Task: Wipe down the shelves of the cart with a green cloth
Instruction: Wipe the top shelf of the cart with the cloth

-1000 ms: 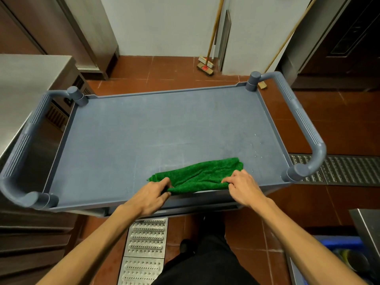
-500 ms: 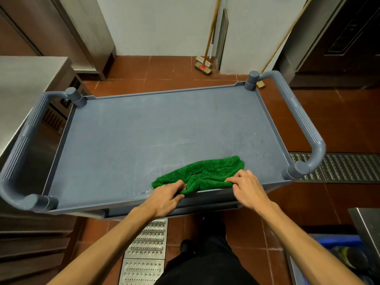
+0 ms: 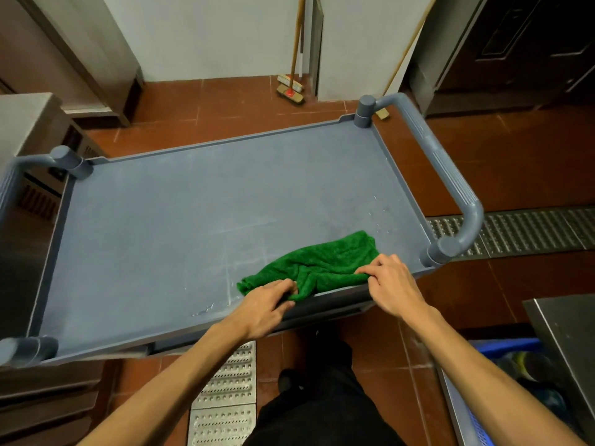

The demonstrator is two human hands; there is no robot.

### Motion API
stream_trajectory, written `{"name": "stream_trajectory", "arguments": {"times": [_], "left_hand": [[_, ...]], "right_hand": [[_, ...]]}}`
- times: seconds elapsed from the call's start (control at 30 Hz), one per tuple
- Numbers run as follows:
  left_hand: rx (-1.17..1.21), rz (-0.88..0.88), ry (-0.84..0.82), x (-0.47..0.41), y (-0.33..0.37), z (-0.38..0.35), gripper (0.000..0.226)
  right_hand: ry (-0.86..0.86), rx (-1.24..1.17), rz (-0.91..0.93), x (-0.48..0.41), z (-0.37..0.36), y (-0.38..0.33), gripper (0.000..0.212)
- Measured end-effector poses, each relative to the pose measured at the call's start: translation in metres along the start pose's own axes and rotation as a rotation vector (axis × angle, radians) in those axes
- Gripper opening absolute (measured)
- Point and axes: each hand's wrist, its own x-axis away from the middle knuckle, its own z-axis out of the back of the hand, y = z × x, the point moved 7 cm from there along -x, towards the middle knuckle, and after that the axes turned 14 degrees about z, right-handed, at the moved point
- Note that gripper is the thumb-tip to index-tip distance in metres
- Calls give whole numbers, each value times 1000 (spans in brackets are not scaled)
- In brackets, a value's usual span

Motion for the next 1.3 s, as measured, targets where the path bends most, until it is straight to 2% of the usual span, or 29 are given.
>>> {"name": "stream_trajectory", "arguments": {"times": [0.47,0.6,0.83,1.03,1.2,1.3], "left_hand": [[75,-117,-67,-42,56,-18,19],[54,-113,-110,-60,71,-18,19],[51,-51,-207,-83,66,21,19],[119,21,-125,-106,68,82,4],[179,114,-102,-122,64,122,18],[243,136,-61,-133,65,141,18]], "right_hand": [[93,49,-148,12,41,46,35],[132,-11,-161,8,54,50,34],[222,-71,-33,-24,97,42,39],[214,-92,71,-64,135,43,44],[234,-125,142,-90,168,41,36],[277,-130,172,-110,192,45,35]]}}
